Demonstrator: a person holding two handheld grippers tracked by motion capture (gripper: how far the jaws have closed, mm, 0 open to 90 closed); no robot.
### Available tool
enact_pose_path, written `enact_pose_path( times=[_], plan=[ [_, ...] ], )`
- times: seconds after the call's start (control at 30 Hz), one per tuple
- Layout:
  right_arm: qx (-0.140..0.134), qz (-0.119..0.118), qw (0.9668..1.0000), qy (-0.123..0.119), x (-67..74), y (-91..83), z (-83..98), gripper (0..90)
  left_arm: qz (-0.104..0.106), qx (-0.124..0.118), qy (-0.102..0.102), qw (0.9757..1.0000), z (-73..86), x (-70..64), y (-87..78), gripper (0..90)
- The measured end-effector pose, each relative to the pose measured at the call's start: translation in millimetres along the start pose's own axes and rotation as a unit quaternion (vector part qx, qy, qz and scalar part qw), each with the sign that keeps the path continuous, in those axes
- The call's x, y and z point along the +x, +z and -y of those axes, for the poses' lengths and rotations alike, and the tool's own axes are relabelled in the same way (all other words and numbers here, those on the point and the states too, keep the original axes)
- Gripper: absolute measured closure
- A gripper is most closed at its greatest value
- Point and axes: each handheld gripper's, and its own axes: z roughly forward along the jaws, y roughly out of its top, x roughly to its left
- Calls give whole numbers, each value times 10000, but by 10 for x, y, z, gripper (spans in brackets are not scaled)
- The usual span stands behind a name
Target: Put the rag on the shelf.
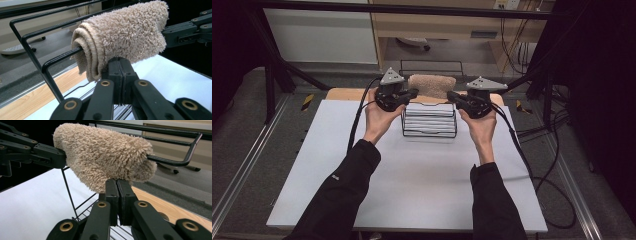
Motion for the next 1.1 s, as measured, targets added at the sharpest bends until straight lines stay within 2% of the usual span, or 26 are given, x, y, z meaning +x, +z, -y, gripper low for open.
enact_pose_path(
  times=[0.17, 0.4, 0.53, 0.67, 0.87, 1.1],
  plan=[
    [-66, -59, 10000, -38, 17, -72, -5, 814, 54, -57, 36, 10000, 2, -23, -82, 840],
    [-89, -120, 9999, -16, 28, -206, -15, 670, 155, -16, -10, 9999, 22, -39, -209, 728],
    [-63, -141, 9999, 0, 40, -258, 14, 585, 101, 27, -38, 9999, 70, -47, -270, 641],
    [-1, -97, 10000, -3, 49, -310, 52, 486, 50, 79, -30, 10000, 159, -59, -339, 550],
    [58, -92, 9999, 126, 55, -384, 135, 345, 36, 165, -114, 9998, 331, -64, -447, 430],
    [111, -101, 9996, 223, 37, -463, 277, 200, -102, 300, -116, 9994, 562, -56, -590, 298]
  ],
)
